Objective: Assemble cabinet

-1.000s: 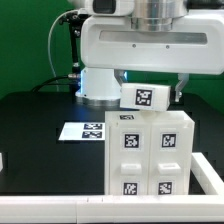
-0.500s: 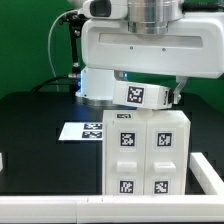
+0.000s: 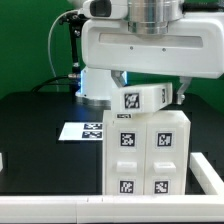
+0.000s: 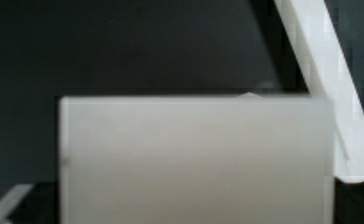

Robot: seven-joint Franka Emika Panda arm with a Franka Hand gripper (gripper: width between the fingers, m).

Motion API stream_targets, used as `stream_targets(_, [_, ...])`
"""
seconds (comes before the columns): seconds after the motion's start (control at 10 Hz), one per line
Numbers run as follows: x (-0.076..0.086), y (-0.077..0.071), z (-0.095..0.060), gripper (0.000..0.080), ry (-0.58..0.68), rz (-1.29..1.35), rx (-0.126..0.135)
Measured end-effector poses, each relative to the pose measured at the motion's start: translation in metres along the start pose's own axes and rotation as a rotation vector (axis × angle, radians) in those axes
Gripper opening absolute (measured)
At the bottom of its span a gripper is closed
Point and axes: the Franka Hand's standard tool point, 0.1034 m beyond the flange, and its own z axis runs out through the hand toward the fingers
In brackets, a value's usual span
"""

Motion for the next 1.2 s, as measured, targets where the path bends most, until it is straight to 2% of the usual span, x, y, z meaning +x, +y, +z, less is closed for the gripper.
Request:
stream_targets(0.1, [0.001, 0.001, -0.001, 0.0765, 0.001, 0.001, 0.001])
stream_targets(0.2, [0.004, 0.005, -0.012, 0.0789, -0.012, 0.005, 0.003])
stream_targets(0.4, [0.016, 0.014, -0.023, 0.0797, -0.006, 0.011, 0.01])
stream_targets(0.6, [0.024, 0.012, -0.024, 0.0796, 0.033, 0.006, 0.019])
stream_targets(0.8, [0.024, 0.013, -0.024, 0.0796, 0.033, 0.007, 0.019])
stream_targets(0.9, [0.027, 0.009, -0.025, 0.0796, 0.063, 0.058, 0.028])
stream_targets(1.0, [0.025, 0.0, -0.024, 0.0796, 0.128, 0.122, 0.05])
stream_targets(1.1, [0.019, -0.004, -0.021, 0.0796, 0.154, 0.161, 0.064])
stream_targets(1.2, [0.015, -0.007, -0.018, 0.0796, 0.164, 0.162, 0.065])
